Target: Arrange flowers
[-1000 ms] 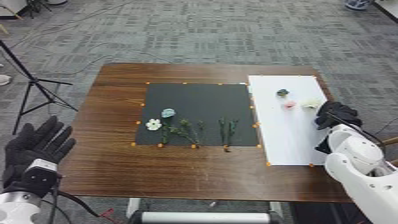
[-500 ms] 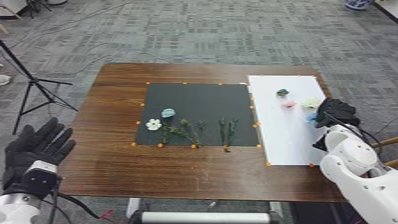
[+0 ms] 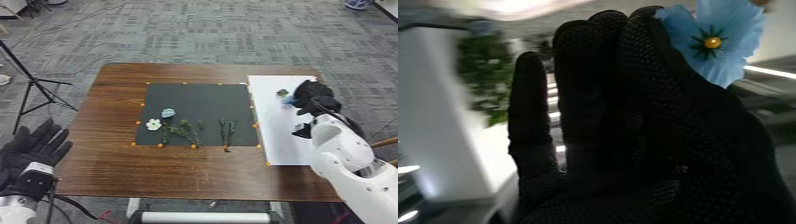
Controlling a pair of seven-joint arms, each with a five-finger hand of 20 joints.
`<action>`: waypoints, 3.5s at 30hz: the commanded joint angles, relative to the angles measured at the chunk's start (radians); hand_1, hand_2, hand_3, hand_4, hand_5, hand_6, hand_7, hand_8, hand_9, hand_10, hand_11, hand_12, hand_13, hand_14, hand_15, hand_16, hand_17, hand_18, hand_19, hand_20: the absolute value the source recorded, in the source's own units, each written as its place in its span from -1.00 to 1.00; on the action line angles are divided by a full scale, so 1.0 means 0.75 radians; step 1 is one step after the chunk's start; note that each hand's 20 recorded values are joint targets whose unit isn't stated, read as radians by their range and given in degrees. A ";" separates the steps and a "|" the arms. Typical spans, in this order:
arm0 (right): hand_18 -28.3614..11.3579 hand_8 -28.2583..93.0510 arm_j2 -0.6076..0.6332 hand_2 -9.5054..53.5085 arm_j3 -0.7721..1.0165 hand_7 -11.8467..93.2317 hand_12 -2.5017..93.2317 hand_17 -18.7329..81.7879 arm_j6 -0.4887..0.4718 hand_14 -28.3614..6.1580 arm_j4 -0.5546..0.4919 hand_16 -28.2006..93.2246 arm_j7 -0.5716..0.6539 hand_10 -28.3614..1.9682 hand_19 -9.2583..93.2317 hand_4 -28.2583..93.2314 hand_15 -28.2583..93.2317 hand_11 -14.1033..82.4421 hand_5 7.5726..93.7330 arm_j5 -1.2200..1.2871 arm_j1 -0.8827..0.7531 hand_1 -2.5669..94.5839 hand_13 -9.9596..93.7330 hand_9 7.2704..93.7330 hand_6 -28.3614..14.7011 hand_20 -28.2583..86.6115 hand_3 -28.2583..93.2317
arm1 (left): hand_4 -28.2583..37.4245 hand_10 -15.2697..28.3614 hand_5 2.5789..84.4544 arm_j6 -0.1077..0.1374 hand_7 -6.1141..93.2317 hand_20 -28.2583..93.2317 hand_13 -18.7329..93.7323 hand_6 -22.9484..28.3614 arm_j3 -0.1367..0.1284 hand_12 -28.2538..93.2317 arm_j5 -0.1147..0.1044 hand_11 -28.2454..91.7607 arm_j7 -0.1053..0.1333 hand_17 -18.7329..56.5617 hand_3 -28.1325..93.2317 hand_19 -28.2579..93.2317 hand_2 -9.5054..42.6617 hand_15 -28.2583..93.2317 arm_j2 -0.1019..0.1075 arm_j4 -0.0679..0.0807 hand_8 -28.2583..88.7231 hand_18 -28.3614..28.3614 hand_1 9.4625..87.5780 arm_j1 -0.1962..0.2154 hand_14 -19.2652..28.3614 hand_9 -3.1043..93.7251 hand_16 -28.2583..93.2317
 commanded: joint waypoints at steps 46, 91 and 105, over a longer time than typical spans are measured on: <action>-0.58 -0.59 -0.604 -1.00 -0.985 -0.30 -0.12 -0.19 -0.332 0.26 0.437 0.05 -0.238 0.30 0.38 -1.00 0.20 -0.49 0.41 -0.282 0.802 0.30 0.36 0.66 0.33 -0.11 0.59 | -0.95 0.31 -0.09 0.041 -0.65 -0.33 -0.27 0.21 0.050 -0.31 0.044 -0.25 -0.042 -0.59 0.63 -0.23 -0.05 -0.13 0.047 0.016 -0.65 0.39 -0.56 -0.088 0.37 -0.29 -0.55; -0.61 -0.76 -0.099 -1.00 -0.204 -0.45 -0.72 -0.26 -0.154 -0.17 0.330 -0.47 -0.014 -0.02 0.35 -1.00 0.16 -0.40 0.01 -0.234 0.195 0.03 -0.04 -0.06 0.16 -0.25 0.82 | -0.94 0.31 -0.10 0.018 -0.64 -0.33 -0.27 0.21 -0.045 -0.31 0.035 -0.25 0.005 -0.58 0.63 -0.24 -0.06 -0.13 0.000 -0.016 -0.65 0.39 -0.54 0.052 0.37 -0.29 -0.55; -0.53 -0.54 -0.123 -1.00 -0.327 -0.29 -0.14 -0.10 -0.019 0.37 0.443 0.10 0.019 0.48 0.52 -1.00 0.11 -0.52 0.58 -0.291 0.275 0.45 0.44 0.82 0.47 -0.03 0.56 | -0.94 0.31 -0.10 0.019 -0.65 -0.33 -0.27 0.21 -0.047 -0.31 0.034 -0.25 0.000 -0.58 0.63 -0.24 -0.06 -0.12 -0.003 -0.019 -0.65 0.39 -0.55 0.054 0.37 -0.29 -0.55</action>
